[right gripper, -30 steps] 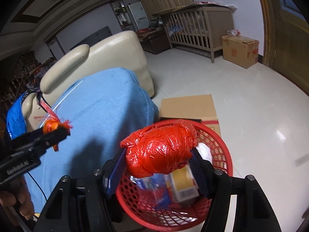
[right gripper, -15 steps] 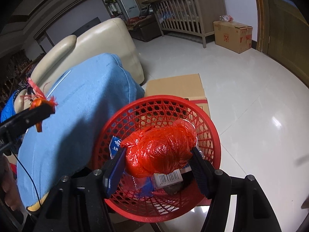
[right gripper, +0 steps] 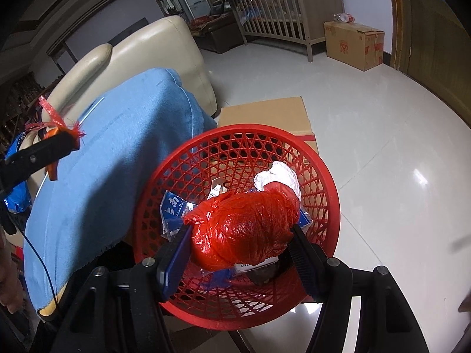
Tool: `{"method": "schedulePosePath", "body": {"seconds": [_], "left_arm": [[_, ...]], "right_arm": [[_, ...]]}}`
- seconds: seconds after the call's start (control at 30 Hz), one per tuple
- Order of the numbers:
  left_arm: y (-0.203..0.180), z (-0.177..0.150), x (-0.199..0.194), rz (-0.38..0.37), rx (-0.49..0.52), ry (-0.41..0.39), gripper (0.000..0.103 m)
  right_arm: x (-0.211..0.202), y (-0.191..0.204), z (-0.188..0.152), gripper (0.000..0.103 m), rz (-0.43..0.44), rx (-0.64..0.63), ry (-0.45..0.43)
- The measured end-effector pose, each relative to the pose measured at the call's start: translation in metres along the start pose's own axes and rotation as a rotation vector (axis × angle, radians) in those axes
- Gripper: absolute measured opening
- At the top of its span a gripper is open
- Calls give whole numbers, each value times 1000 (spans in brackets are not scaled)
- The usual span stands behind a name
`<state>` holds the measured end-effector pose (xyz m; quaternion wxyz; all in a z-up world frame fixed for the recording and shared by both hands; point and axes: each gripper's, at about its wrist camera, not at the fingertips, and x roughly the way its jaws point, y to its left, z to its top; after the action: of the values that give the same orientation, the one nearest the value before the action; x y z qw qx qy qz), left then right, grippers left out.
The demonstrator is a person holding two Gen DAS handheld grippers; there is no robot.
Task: Collect trash
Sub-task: 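Open the right tool to drop the red bag into the wastebasket, then lower the orange bundle into the basket and open the left tool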
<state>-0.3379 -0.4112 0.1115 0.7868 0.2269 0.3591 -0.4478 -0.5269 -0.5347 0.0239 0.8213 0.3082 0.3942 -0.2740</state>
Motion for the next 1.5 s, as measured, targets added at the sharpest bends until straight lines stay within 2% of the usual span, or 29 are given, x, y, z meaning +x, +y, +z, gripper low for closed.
{"method": "schedulePosePath", "body": {"seconds": [0.17,0.3,0.43,0.83,1.2,1.33,1.43,1.5], "left_arm": [[-1,0,4,-16,-1,18,67],[-3,0,8,-24,1,32,67],[-7,1,13,-35,8,49,67],[-32,5,41,-93,39,121,67],[-48,7,67,-90,71,170,67],[-52,6,81,-105,71,220,68],[-51,3,91,-89,66,257,72],[-49,1,92,-88,64,259,73]], "right_arm": [[4,-3,-1,70,-5,13,20],[7,-8,-1,78,-4,40,35],[-3,-14,2,81,11,69,-7],[-42,-44,20,81,25,195,-142],[-51,-61,21,82,46,256,-178],[-56,-64,22,82,60,268,-196],[-60,-65,23,83,75,278,-212],[-62,-65,23,83,82,283,-218]]}}
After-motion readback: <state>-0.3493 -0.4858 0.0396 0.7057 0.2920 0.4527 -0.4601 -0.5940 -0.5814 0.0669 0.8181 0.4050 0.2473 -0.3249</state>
